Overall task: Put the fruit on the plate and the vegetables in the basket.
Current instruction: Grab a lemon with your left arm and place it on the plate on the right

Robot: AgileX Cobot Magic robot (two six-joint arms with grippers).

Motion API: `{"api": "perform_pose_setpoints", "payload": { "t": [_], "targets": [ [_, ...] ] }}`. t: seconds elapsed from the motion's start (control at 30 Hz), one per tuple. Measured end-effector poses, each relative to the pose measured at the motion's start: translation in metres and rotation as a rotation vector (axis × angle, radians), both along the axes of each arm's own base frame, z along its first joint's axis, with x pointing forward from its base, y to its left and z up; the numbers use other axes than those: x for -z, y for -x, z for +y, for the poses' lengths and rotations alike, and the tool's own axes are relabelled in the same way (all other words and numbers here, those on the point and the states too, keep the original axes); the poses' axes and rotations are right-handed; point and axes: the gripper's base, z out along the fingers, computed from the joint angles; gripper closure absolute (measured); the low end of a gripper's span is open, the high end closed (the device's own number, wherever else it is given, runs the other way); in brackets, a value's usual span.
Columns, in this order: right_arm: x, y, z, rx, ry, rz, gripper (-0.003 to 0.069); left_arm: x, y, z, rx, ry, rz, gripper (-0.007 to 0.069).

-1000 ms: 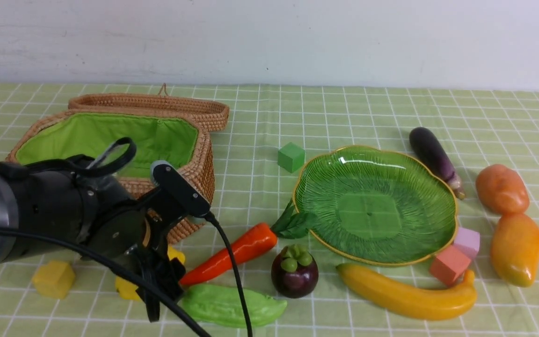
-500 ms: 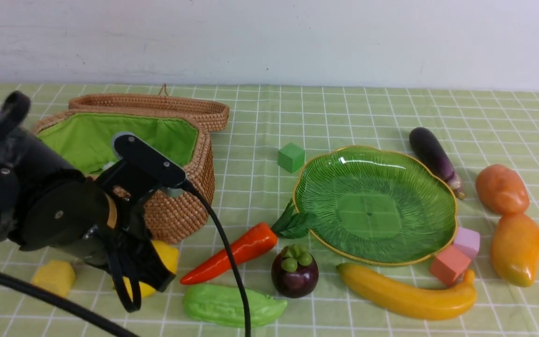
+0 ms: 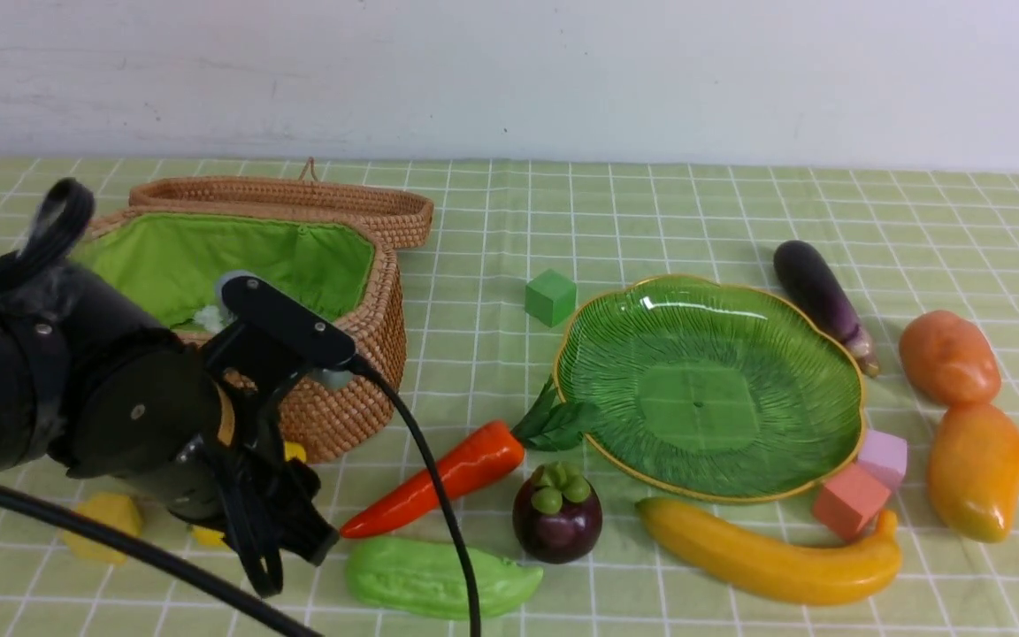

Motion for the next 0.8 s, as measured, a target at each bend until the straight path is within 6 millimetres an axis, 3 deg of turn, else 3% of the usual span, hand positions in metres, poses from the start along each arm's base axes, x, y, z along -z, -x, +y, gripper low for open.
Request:
{"api": "perform_pose_setpoints", "payload": {
  "t": [0.07, 0.17, 0.6, 0.8],
  "targets": [
    [0.0, 0.0, 0.0, 0.0, 0.0, 0.0, 0.051, 0.005, -0.005, -0.001, -0.003, -0.013, -0.008, 0.0052],
    [0.0, 0.0, 0.0, 0.0, 0.0, 0.0, 0.051, 0.014, -0.012, 0.0, -0.022, -0.048, -0.026, -0.0031],
    [0.0, 0.0, 0.0, 0.001, 0.001, 0.0, 0.051, 0.056, -0.034, -0.007, -0.017, -0.103, -0.024, 0.0005],
    [0.0, 0.0, 0.0, 0.001, 0.001, 0.0, 0.051, 0.061, -0.038, -0.008, -0.015, -0.127, -0.011, 0.0029]
  ]
}}
